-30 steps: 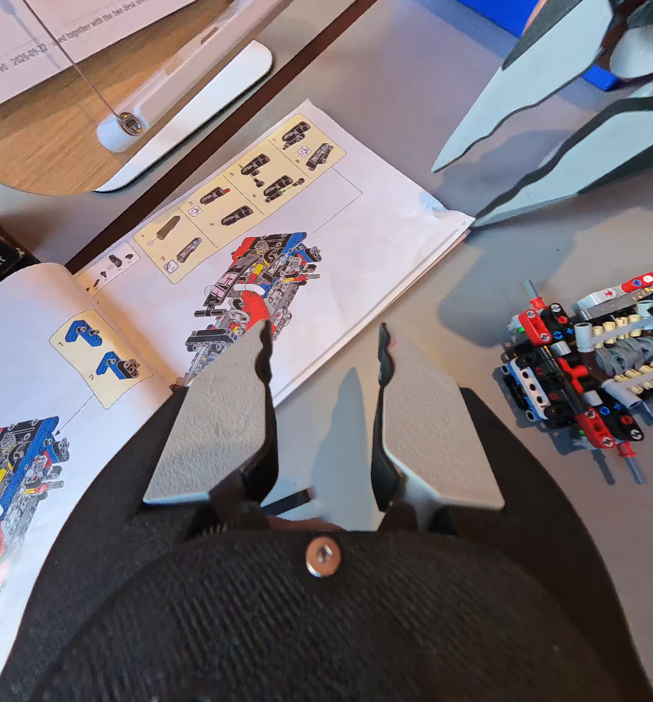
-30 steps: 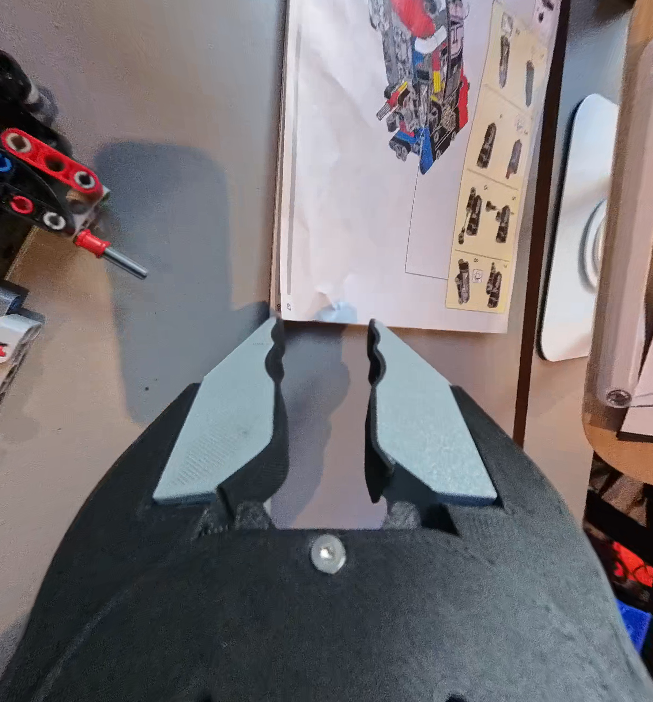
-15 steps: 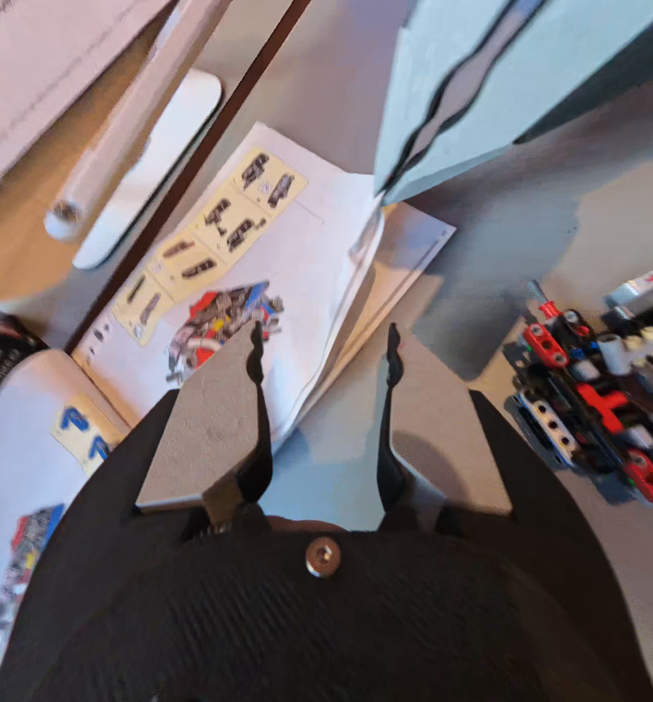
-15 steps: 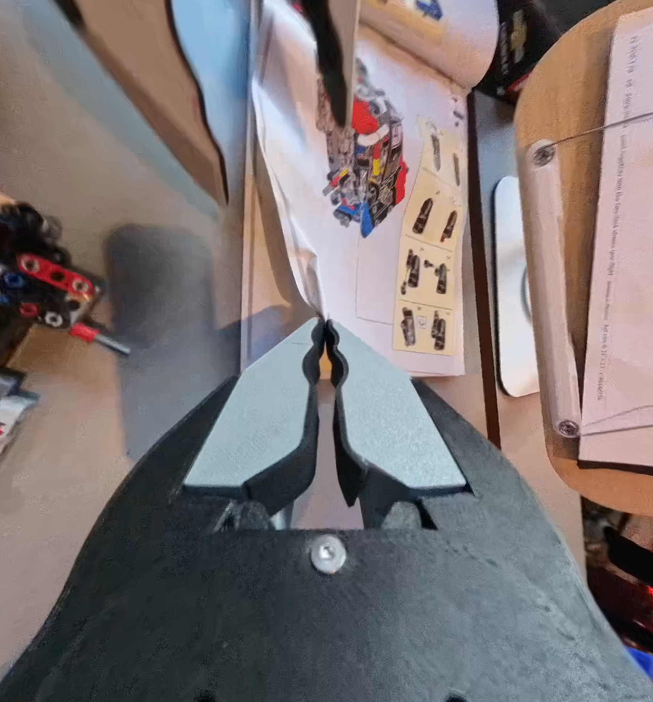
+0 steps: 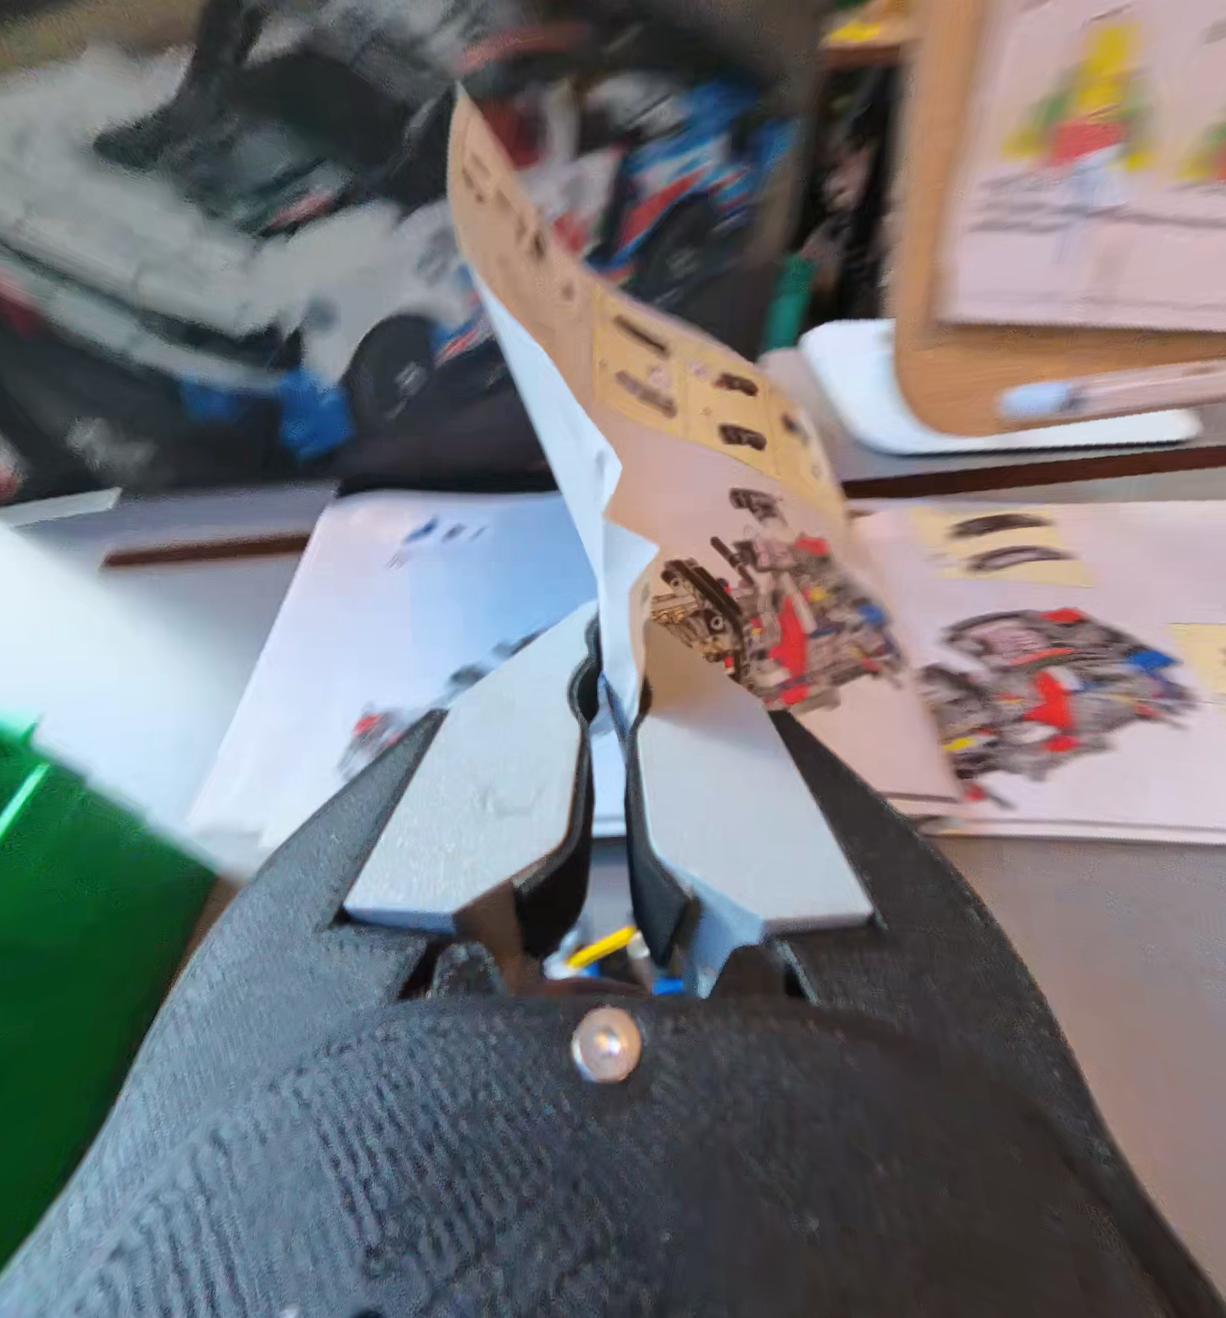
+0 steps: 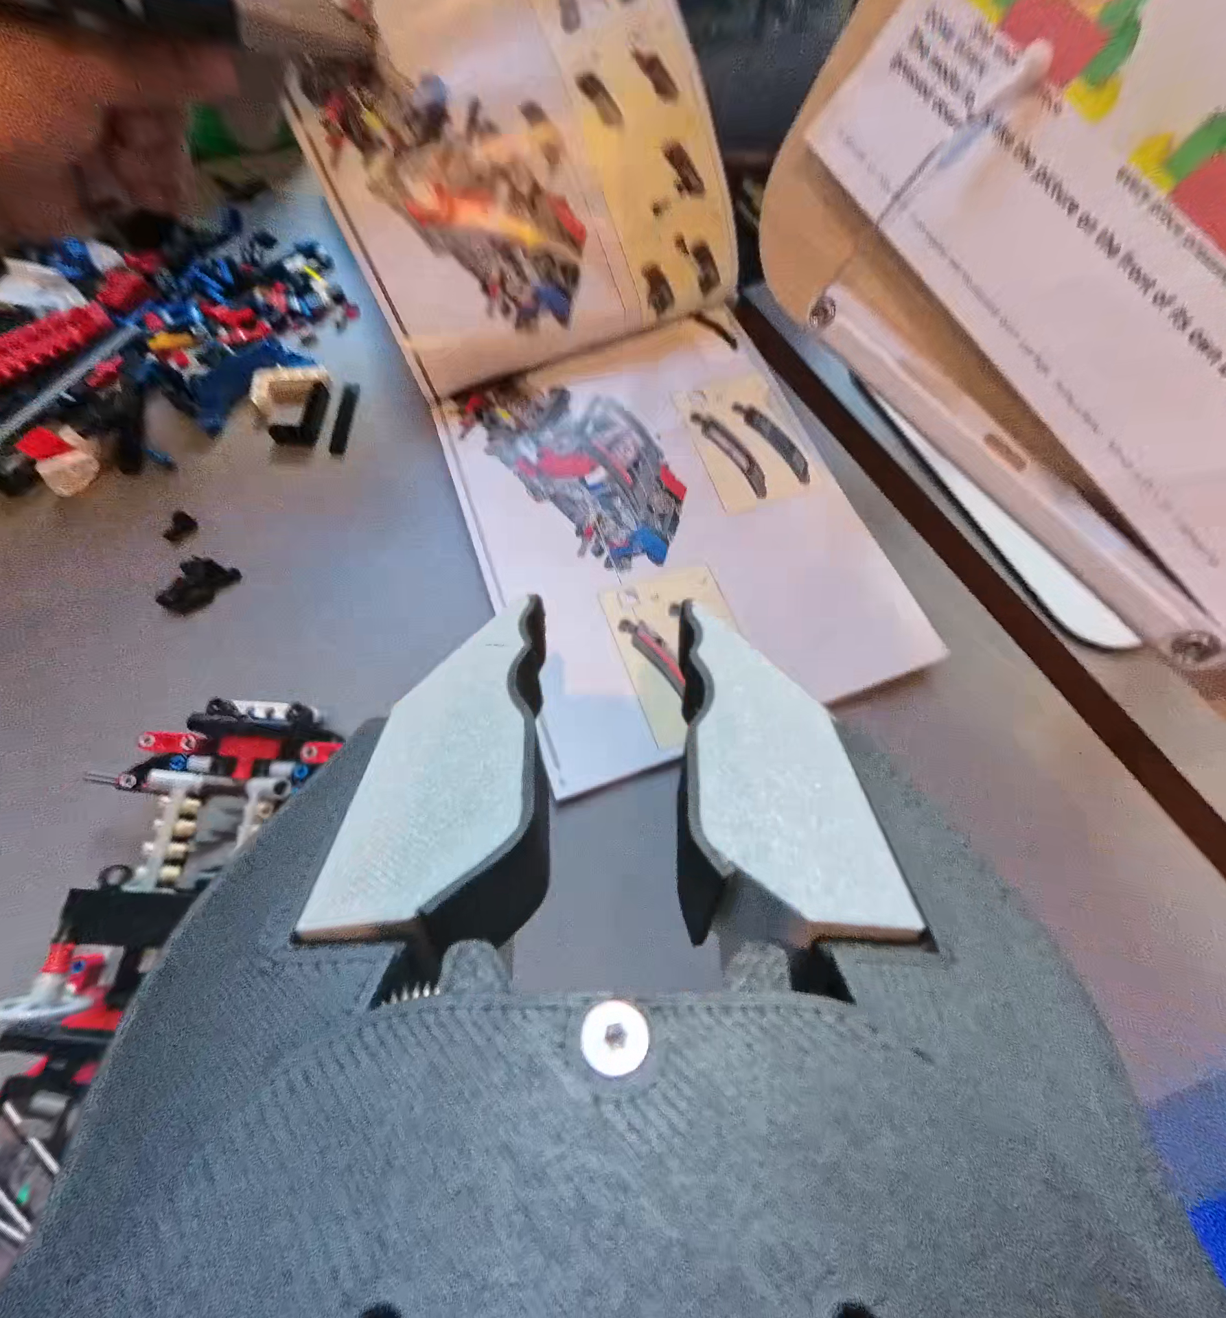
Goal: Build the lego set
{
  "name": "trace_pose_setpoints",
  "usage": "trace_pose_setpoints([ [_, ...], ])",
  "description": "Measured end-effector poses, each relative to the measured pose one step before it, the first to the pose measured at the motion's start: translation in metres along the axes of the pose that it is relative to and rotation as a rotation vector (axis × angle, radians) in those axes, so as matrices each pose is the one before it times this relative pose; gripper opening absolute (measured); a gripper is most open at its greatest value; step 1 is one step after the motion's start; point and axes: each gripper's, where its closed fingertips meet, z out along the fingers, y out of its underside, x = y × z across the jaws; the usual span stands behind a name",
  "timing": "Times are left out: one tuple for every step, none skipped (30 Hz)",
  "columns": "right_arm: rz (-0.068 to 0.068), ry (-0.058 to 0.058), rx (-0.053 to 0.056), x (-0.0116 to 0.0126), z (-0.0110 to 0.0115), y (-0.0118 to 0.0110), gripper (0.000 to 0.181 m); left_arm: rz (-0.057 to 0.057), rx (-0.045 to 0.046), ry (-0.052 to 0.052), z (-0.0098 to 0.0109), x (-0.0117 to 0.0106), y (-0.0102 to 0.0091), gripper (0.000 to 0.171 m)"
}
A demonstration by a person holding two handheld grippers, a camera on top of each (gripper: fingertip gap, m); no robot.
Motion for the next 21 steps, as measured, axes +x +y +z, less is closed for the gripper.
trace_pose_setpoints([
  [0.0053,-0.0083,-0.0408,-0.00152,0.00018,0.01377,0.035,-0.0424,-0.04140,-0.0363,0.00128,-0.01974,0.01250,0.000],
  [0.0025,-0.0274,-0.0325,-0.00505,-0.00059,0.01103,0.036,-0.0101,-0.02872,-0.0260,0.00273,-0.01450,0.00951,0.000],
  [-0.0012,-0.0228,-0.0193,-0.00579,-0.00147,0.00881,0.035,-0.0023,-0.04145,-0.0171,0.00484,-0.00894,0.01041,0.000],
  [-0.0011,-0.0073,-0.0130,-0.00479,-0.00283,0.00766,0.034,-0.0099,-0.06149,-0.0080,0.00702,-0.00463,0.01227,0.000],
  [-0.0010,0.0015,-0.0120,-0.00428,-0.00347,0.00712,0.035,-0.0263,-0.08682,0.0102,0.00829,-0.00031,0.01456,0.000],
  [-0.0013,0.0038,-0.0132,-0.00485,-0.00463,0.00665,0.038,-0.0512,-0.06011,-0.0020,0.00740,-0.00216,0.00913,0.012],
  [-0.0028,0.0076,-0.0162,-0.00450,-0.00583,0.00714,0.042,-0.0624,-0.02292,0.0027,0.00415,-0.00199,0.00313,0.030],
  [-0.0064,0.0165,-0.0137,-0.00409,-0.00761,0.00747,0.045,-0.0632,0.01101,0.0173,-0.00011,-0.00009,-0.00300,0.040],
  [-0.0082,0.0261,-0.0054,-0.00400,-0.00975,0.00743,0.047,-0.0490,0.03719,0.0013,-0.00424,-0.00108,-0.00733,0.048],
  [-0.0049,0.0278,0.0028,-0.00438,-0.01150,0.00779,0.049,-0.0232,0.03906,-0.0205,-0.00733,-0.00223,-0.00856,0.064],
  [0.0014,0.0220,0.0087,-0.00565,-0.01287,0.00850,0.053,0.0015,0.04112,-0.0268,-0.00999,-0.00204,-0.00980,0.076],
  [0.0085,0.0186,0.0110,-0.00648,-0.01444,0.00986,0.055,0.0151,0.04566,-0.0175,-0.01342,-0.00002,-0.01090,0.080],
  [0.0144,0.0176,0.0159,-0.00735,-0.01535,0.01056,0.057,0.0276,0.05768,-0.0042,-0.01729,0.00298,-0.01273,0.085],
  [0.0190,0.0083,0.0226,-0.00967,-0.01471,0.00928,0.062,0.0395,0.06801,0.0271,-0.02061,0.00960,-0.01371,0.086],
  [0.0204,-0.0035,0.0286,-0.01261,-0.01413,0.00857,0.065,0.0539,0.05944,0.0536,-0.02216,0.01663,-0.01195,0.085],
  [0.0182,-0.0126,0.0363,-0.01479,-0.01248,0.00761,0.066,0.0675,0.03980,0.0608,-0.02135,0.02078,-0.00815,0.082],
  [0.0159,-0.0187,0.0357,-0.01582,-0.00904,0.00674,0.071,0.0752,0.01195,0.0535,-0.01916,0.02185,-0.00298,0.082],
  [0.0111,-0.0141,0.0189,-0.01389,-0.00565,0.00801,0.078,0.0798,-0.02072,0.0598,-0.01665,0.02350,0.00324,0.082],
  [0.0032,-0.0018,0.0012,-0.01024,-0.00222,0.00967,0.087,0.0692,-0.05603,0.0752,-0.01402,0.02567,0.01007,0.081],
  [-0.0068,0.0031,-0.0046,-0.00774,0.00092,0.00914,0.098,0.0437,-0.06484,0.0792,-0.01137,0.02588,0.01315,0.082],
  [-0.0127,0.0011,-0.0077,-0.00622,0.00375,0.00774,0.101,0.0375,-0.05481,0.0845,-0.00902,0.02601,0.01391,0.081],
])
